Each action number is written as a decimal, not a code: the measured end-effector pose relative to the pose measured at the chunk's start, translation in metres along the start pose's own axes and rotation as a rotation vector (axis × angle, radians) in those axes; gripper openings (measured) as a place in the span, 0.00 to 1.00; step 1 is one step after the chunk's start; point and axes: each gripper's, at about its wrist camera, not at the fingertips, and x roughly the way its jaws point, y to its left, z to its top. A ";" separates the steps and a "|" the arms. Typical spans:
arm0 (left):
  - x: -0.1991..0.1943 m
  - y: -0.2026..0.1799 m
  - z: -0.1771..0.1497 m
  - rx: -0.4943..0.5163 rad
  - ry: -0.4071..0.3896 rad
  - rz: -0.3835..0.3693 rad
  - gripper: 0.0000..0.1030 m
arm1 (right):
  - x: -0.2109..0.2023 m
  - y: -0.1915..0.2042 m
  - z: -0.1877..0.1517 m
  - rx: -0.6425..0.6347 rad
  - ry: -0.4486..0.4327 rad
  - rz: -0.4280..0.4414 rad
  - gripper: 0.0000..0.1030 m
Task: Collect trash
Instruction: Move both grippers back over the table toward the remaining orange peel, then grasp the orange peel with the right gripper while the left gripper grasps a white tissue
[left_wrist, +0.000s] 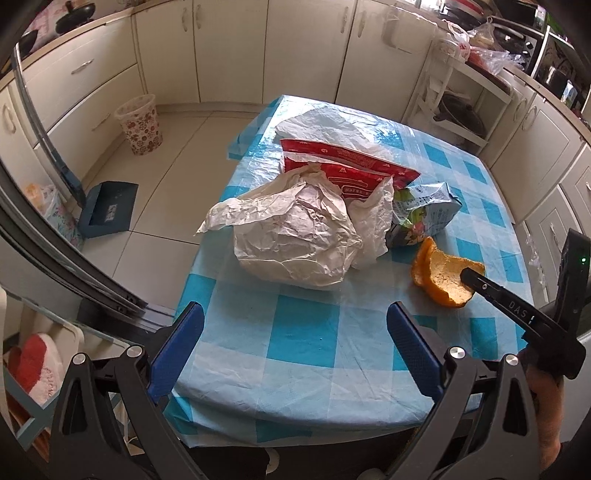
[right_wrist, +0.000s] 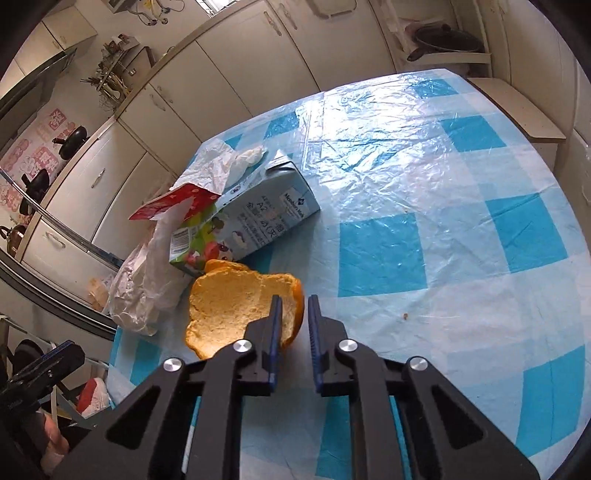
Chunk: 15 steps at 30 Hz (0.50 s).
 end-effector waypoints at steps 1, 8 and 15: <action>0.001 -0.003 0.000 0.008 0.002 0.001 0.92 | -0.006 -0.003 0.000 -0.003 -0.012 -0.005 0.09; 0.007 -0.021 0.000 0.056 0.014 0.019 0.92 | -0.036 -0.035 0.003 0.028 -0.024 0.004 0.10; 0.005 -0.031 -0.005 0.082 -0.003 0.051 0.92 | -0.024 -0.026 0.005 0.108 -0.027 0.149 0.53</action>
